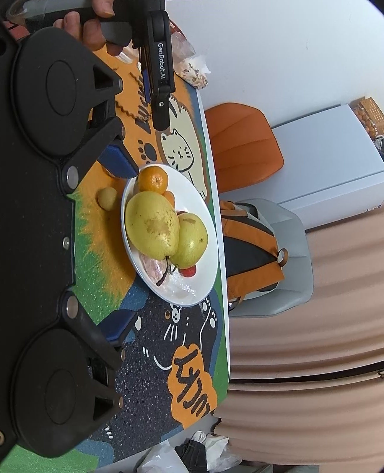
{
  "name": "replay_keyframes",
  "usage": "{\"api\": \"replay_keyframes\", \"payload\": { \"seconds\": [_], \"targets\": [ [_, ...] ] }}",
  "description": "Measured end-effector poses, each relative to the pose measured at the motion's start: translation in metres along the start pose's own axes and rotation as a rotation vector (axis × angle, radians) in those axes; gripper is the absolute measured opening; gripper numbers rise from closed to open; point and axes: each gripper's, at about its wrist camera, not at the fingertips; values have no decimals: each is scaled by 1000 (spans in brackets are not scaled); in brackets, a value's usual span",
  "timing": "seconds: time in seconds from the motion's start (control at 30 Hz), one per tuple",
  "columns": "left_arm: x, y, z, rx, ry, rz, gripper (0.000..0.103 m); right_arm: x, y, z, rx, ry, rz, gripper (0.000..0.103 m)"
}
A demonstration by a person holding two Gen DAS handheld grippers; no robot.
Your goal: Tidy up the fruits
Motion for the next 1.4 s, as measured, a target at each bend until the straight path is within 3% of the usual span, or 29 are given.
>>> {"api": "replay_keyframes", "payload": {
  "seconds": [0.7, 1.4],
  "targets": [
    [-21, -33, 35, 62, -9, 30, 89, -10, -1, 25, 74, -30, 60, 103],
    [-65, -42, 48, 117, -62, 28, 90, -37, 7, 33, 71, -33, 79, 102]
  ]
}}
Point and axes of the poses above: each gripper's, at about its wrist camera, not at the fingertips, and y roughly the way its jaws point, z to its left, x to its top, and after that the axes turned 3 degrees about -y, right-handed
